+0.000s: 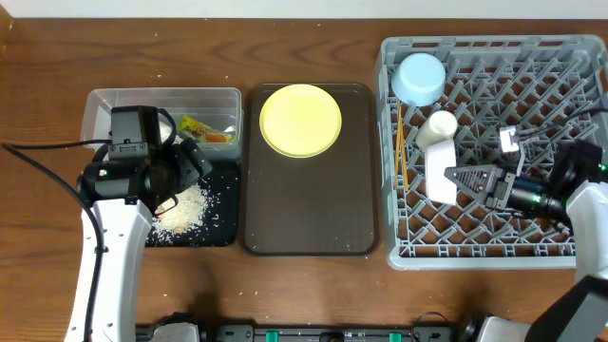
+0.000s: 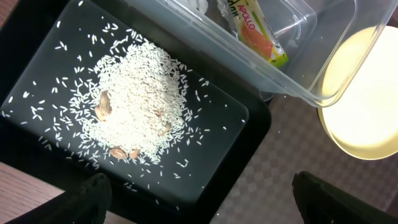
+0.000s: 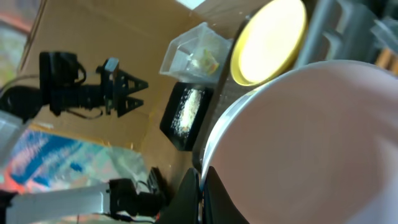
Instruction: Sort waste into correct bins and load items into the dishwasher rack
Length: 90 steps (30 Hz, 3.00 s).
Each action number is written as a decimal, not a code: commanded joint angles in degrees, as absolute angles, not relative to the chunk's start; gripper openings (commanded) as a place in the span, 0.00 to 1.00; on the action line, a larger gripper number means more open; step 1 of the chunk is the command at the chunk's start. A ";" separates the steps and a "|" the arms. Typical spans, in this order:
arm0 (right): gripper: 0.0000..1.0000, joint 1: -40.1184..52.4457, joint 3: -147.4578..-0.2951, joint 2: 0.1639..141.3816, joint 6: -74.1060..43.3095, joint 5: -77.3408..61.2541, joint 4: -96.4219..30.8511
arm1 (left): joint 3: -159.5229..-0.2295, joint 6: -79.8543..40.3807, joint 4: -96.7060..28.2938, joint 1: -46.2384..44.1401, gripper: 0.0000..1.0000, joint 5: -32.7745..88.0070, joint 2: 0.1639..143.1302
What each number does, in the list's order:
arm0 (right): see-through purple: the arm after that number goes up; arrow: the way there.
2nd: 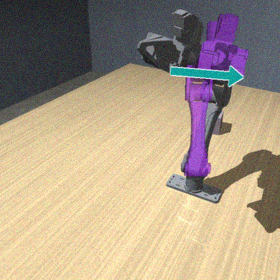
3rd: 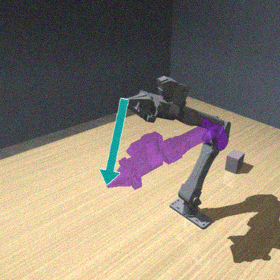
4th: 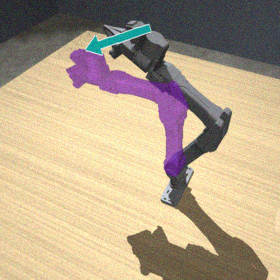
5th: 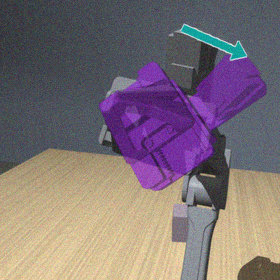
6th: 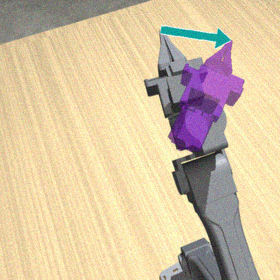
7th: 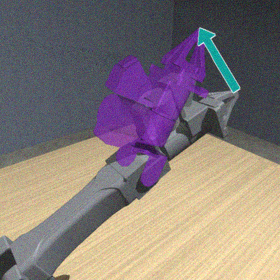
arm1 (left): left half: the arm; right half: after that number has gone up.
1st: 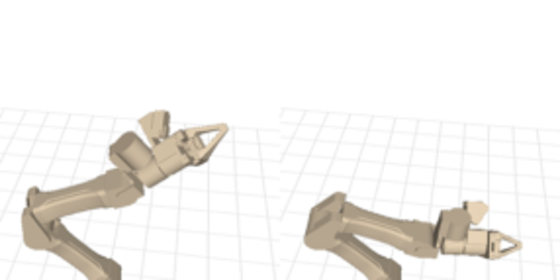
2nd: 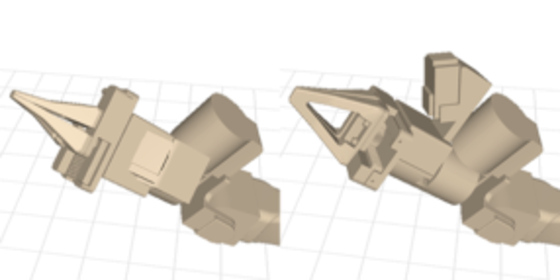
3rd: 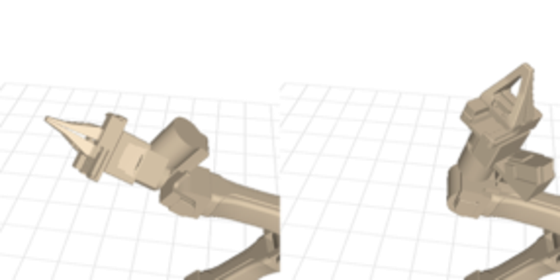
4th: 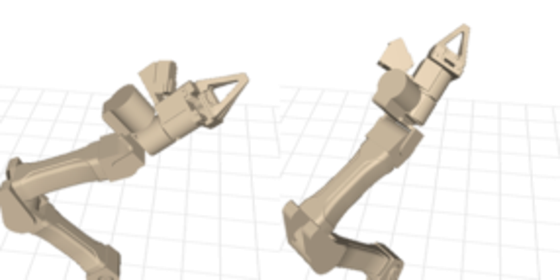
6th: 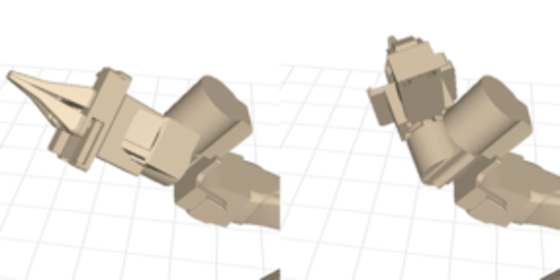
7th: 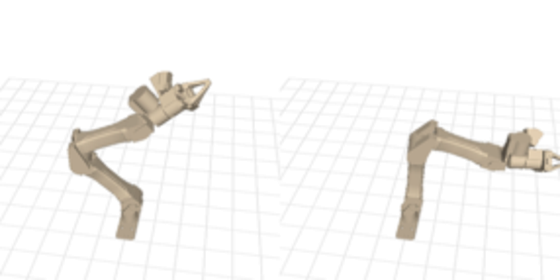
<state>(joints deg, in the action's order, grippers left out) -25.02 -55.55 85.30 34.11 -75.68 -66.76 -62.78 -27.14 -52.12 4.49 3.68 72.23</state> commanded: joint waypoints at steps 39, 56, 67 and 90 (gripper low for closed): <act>0.01 -22.68 -53.47 89.80 30.94 -78.78 -66.78 | -63.61 -26.83 -52.27 4.71 0.96 3.40 72.34; 0.01 -27.90 -53.49 89.80 28.23 -65.28 -66.83 | -63.61 -26.83 -52.27 4.71 0.96 3.40 72.34; 0.17 -36.49 -53.49 89.80 25.26 -54.76 -65.58 | -63.61 -26.83 -52.27 4.71 0.96 3.40 72.34; 0.47 -33.95 -77.82 89.08 1.32 -30.89 -73.82 | -63.61 -26.83 -52.27 4.71 0.96 3.40 72.34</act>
